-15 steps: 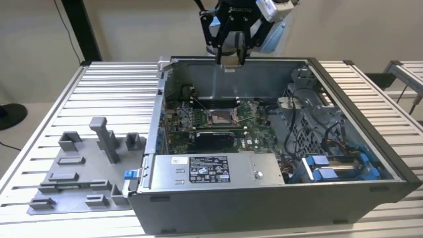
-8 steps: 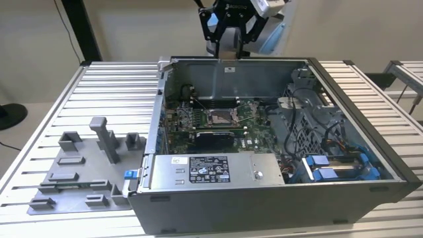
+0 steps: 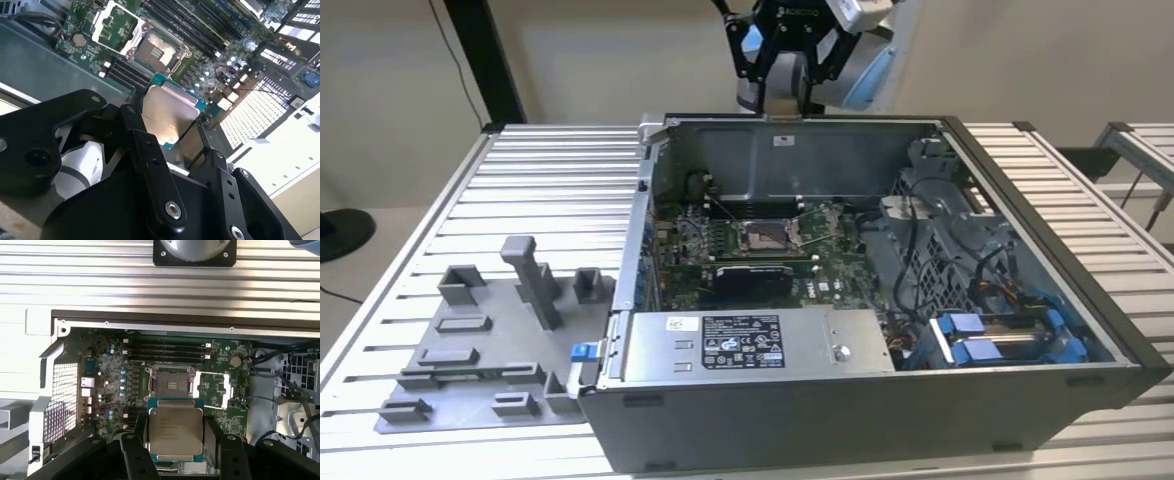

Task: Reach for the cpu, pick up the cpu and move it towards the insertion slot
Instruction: 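Pick up the cpu and move it towards the insertion slot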

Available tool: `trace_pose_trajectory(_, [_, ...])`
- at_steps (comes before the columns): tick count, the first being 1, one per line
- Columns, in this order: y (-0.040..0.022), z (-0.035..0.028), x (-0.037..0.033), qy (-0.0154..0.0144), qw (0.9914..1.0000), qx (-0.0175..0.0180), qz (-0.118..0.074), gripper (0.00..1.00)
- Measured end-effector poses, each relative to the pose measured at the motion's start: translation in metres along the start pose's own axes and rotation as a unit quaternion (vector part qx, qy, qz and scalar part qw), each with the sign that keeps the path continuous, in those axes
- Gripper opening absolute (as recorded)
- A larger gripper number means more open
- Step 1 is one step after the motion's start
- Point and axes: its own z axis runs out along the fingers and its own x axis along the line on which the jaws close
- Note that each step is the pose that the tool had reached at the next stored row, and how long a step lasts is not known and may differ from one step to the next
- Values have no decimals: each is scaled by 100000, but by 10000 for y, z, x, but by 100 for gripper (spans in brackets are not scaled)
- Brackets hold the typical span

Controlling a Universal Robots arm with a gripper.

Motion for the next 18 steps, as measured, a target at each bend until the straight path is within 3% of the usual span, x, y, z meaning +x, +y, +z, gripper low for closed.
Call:
trace_pose_trajectory(9, [19, 39, -3, -328, 99969, -1242, 2135, 0])
trace_pose_trajectory(13, [48, 44, -3, -590, 99958, -1452, 2449, 0])
trace_pose_trajectory(18, [51, 44, -4, -598, 99957, -1443, 2493, 0])
